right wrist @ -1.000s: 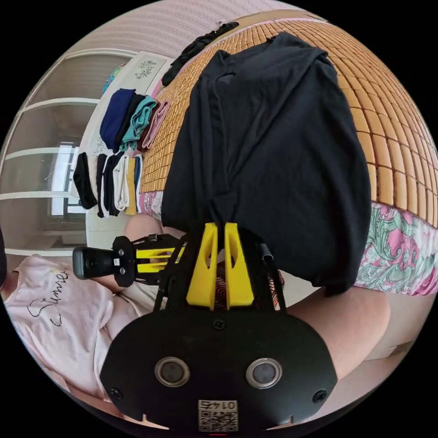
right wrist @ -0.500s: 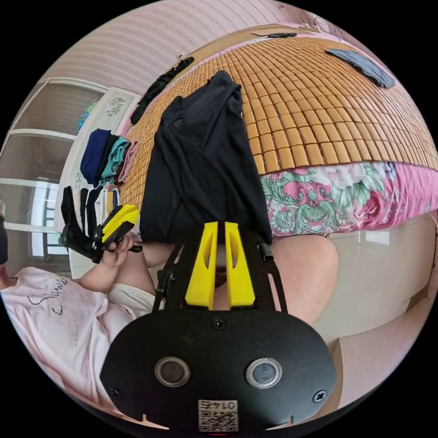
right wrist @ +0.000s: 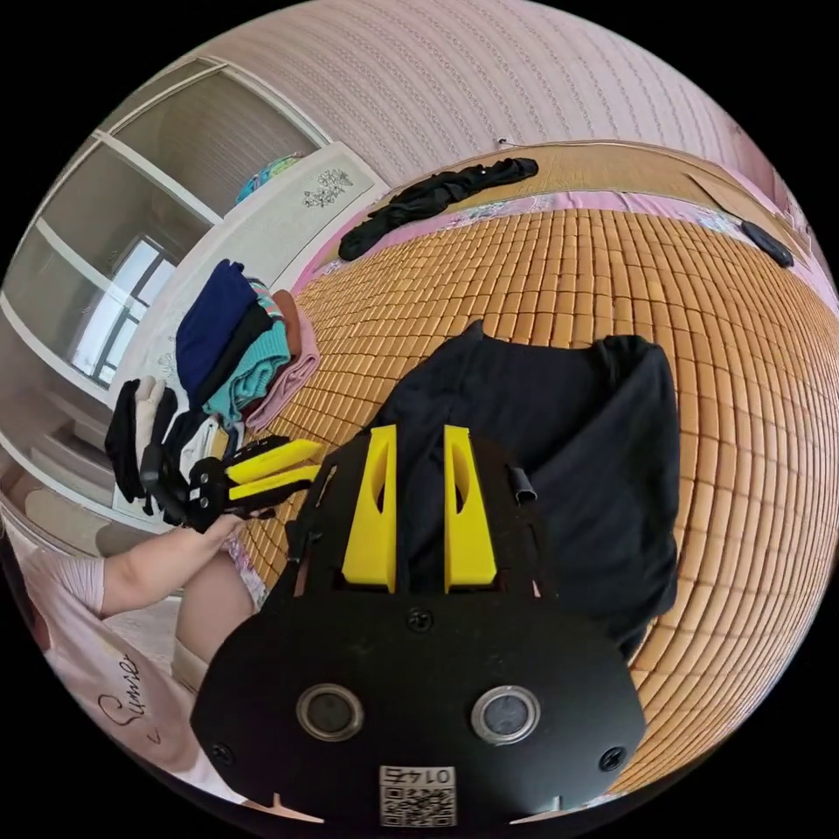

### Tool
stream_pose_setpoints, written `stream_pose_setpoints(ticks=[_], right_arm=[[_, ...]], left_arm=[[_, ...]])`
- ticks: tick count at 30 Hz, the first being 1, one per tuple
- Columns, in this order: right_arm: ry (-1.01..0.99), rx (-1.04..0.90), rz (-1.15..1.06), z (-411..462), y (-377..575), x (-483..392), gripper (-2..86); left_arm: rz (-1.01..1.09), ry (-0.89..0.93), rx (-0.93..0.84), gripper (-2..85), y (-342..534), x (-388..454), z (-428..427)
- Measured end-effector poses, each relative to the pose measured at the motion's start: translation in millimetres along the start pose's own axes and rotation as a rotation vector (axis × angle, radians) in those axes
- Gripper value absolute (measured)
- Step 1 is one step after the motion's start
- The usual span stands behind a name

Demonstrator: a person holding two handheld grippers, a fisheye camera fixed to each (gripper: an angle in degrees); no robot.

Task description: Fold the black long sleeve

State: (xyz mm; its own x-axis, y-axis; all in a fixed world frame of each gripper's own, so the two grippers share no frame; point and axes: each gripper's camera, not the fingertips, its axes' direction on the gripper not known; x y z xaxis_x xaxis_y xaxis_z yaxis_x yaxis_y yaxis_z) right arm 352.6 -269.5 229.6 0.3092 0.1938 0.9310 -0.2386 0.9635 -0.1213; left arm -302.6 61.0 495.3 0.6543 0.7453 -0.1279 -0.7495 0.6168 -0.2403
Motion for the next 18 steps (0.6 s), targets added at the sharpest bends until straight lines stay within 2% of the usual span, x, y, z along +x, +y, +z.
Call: stream_pose_setpoints(ticks=[3, 5, 9, 13, 16, 18], right_arm=[[0.046, -0.085, 0.036, 35.3, -49.0, 10.8, 10.3], [0.062, -0.130, 0.046, 48.4, -73.2, 11.1, 6.9], [0.017, -0.099, -0.076, 37.5, -101.0, -11.9, 1.4], [0.114, -0.092, -0.226, 21.5, -137.5, -46.7, 0.2], [0.215, -0.188, -0.257, 39.4, -156.3, -53.0, 0.5], [0.211, -0.245, -0.217, 51.5, -160.4, -49.1, 1.0]], left_arm=[[-0.006, 0.030, -0.036, 6.7, -18.2, -10.9, 11.9], [-0.017, 0.036, -0.085, 6.9, -30.4, -16.9, 16.1], [-0.025, 0.110, -0.120, 3.2, -45.1, -29.9, 10.6], [-0.051, 0.074, -0.125, 0.9, -50.7, -40.4, -2.9], [-0.066, 0.050, -0.140, 0.3, -55.2, -50.4, -7.9], [-0.071, 0.060, -0.149, 0.3, -59.7, -55.6, -10.6]])
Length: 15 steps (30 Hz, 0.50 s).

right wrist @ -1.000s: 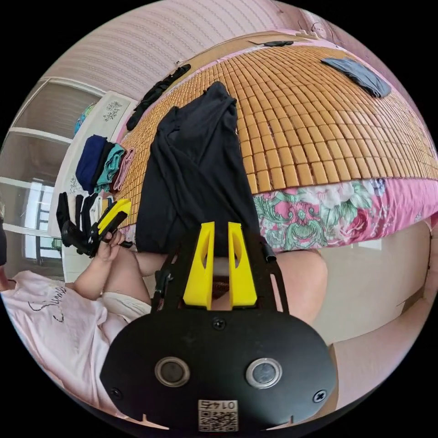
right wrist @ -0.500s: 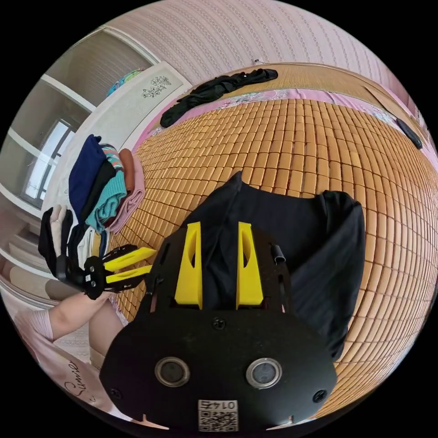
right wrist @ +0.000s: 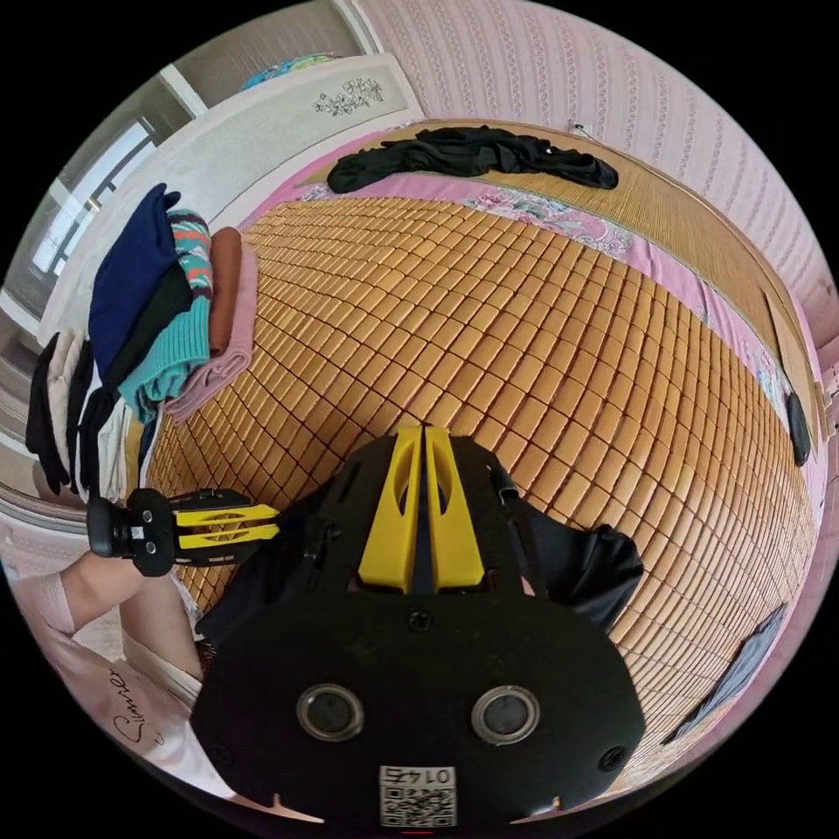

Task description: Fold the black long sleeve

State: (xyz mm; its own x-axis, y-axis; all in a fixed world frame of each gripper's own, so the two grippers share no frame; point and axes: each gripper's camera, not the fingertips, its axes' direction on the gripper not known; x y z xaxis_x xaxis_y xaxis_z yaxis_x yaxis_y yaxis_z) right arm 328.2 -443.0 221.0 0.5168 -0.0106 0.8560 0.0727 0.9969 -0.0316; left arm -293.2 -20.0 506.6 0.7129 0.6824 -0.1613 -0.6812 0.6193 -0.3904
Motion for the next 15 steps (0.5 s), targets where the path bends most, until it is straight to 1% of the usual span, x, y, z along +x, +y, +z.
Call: stream_pose_setpoints(ticks=[2, 4, 6, 10, 13, 15], right_arm=[[-0.024, 0.037, 0.028, -9.4, 3.1, 0.1, 2.8], [-0.073, 0.086, 0.034, -25.9, 14.0, -0.4, 7.4], [-0.102, 0.092, 0.016, -40.5, 32.6, -2.8, 9.8], [-0.001, 0.070, 0.035, -56.3, 109.6, -21.1, 9.5], [-0.046, 0.049, 0.095, -49.9, 154.2, -27.8, 8.7], [-0.093, 0.012, 0.105, -41.7, 164.3, -28.4, 7.9]], left_arm=[[0.003, -0.004, -0.002, 0.2, -3.2, -1.3, -4.6], [0.008, -0.012, -0.001, 0.1, -5.6, -2.0, -9.2], [0.008, -0.005, -0.003, 0.1, -9.2, -5.4, -14.7], [-0.002, 0.017, 0.000, 0.1, -13.0, -12.8, -23.2], [0.011, -0.006, -0.002, 0.1, -16.2, -12.3, -30.0], [0.018, -0.019, -0.002, 0.2, -18.1, -12.9, -35.5]])
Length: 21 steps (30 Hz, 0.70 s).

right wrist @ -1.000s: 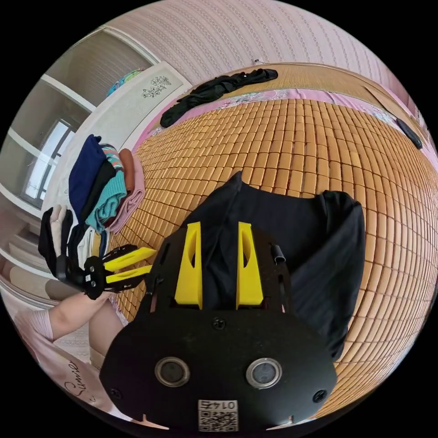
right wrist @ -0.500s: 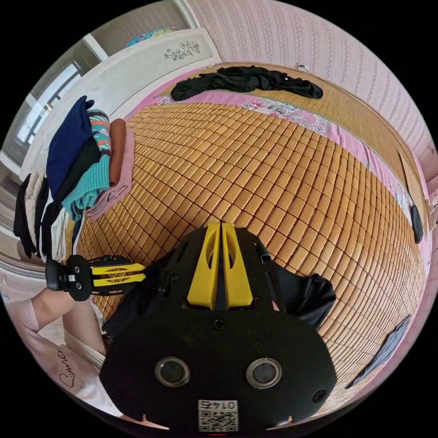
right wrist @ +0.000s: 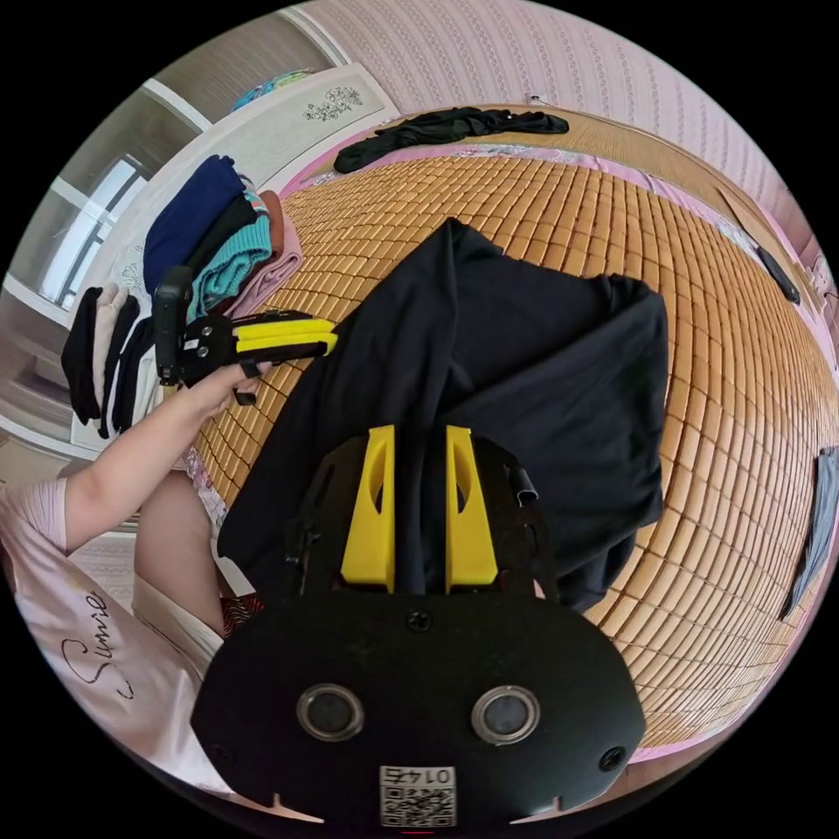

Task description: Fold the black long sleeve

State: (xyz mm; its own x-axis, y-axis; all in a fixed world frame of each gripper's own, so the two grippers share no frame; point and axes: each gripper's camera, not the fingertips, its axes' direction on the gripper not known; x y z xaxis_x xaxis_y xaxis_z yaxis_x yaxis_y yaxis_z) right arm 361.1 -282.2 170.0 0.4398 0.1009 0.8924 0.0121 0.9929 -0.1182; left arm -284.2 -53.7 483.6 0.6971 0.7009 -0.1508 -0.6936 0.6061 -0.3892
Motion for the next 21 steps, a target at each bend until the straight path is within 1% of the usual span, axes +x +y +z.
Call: stream_pose_setpoints(ticks=[2, 7, 9, 11, 13, 17, 19, 21], right_arm=[[0.029, -0.011, 0.016, 0.1, 3.2, 3.0, 3.3], [-0.012, 0.011, 0.049, -16.2, 5.9, 17.0, 1.0], [-0.031, 0.007, 0.040, -20.4, 6.8, 19.4, 1.2], [-0.016, 0.057, 0.032, -36.3, 10.1, 24.9, 2.4], [-0.006, 0.090, 0.045, -50.6, 11.6, 36.7, 4.2], [0.102, 0.152, 0.122, -79.7, 5.2, 79.6, 7.6], [0.167, 0.162, 0.154, -84.9, -5.1, 98.1, 8.0], [0.194, 0.159, 0.187, -85.3, -18.8, 115.4, 8.4]], left_arm=[[-0.004, 0.006, 0.000, 0.3, -1.3, -3.1, -3.8], [-0.009, 0.010, -0.001, 1.3, -3.9, -9.3, -13.0], [-0.005, -0.023, 0.001, 3.1, -4.7, -8.6, -18.1], [-0.017, -0.037, 0.012, 5.3, -4.5, -11.9, -24.3], [-0.032, 0.003, 0.008, 7.3, -2.8, -21.7, -33.3], [-0.094, 0.027, 0.108, 7.1, -5.9, -49.6, -67.1], [-0.091, 0.069, 0.123, 6.9, -22.1, -56.8, -68.8], [-0.114, 0.098, 0.123, 8.7, -51.2, -61.6, -57.7]])
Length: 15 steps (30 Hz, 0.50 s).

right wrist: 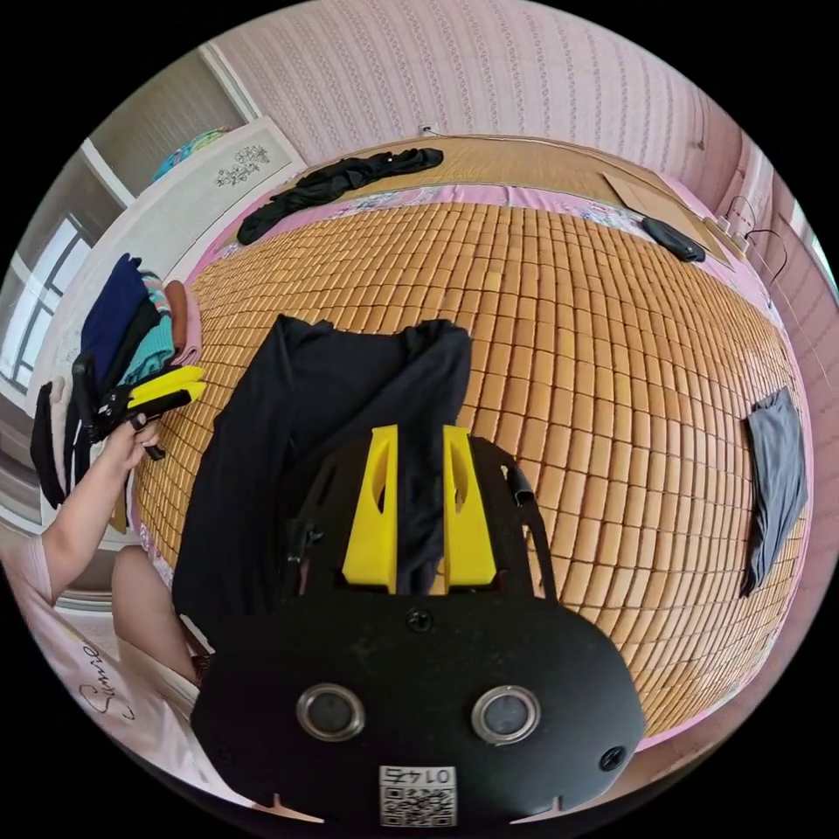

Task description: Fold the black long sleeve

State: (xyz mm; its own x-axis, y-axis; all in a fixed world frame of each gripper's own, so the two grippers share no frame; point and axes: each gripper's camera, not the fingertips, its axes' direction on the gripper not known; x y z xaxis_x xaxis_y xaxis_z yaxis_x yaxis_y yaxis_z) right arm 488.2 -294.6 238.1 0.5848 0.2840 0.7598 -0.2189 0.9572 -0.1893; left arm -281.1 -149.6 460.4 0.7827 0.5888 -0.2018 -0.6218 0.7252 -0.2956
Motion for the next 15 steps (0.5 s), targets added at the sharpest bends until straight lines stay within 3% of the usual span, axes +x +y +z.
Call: stream_pose_setpoints(ticks=[4, 6, 8, 11, 15], right_arm=[[0.005, -0.015, 0.054, 21.3, -33.5, 21.0, 10.3], [-0.023, -0.012, 0.099, 29.1, -41.3, 31.1, 9.7], [-0.088, -0.068, 0.120, 39.8, -44.5, 43.0, 2.3], [-0.097, -0.057, 0.126, 31.8, -40.4, 55.6, 0.5], [-0.166, -0.028, 0.103, 16.1, -35.1, 68.8, -0.1]], left_arm=[[-0.035, 0.034, -0.017, 12.8, -36.2, 1.1, 32.3], [-0.085, 0.025, -0.107, 10.1, -51.7, -7.1, 56.9], [-0.153, -0.013, -0.130, 5.7, -56.0, -22.3, 61.9], [-0.265, -0.061, -0.048, 0.3, -51.1, -50.7, 50.1], [-0.290, -0.051, -0.048, 0.0, -50.2, -66.8, 40.1]])
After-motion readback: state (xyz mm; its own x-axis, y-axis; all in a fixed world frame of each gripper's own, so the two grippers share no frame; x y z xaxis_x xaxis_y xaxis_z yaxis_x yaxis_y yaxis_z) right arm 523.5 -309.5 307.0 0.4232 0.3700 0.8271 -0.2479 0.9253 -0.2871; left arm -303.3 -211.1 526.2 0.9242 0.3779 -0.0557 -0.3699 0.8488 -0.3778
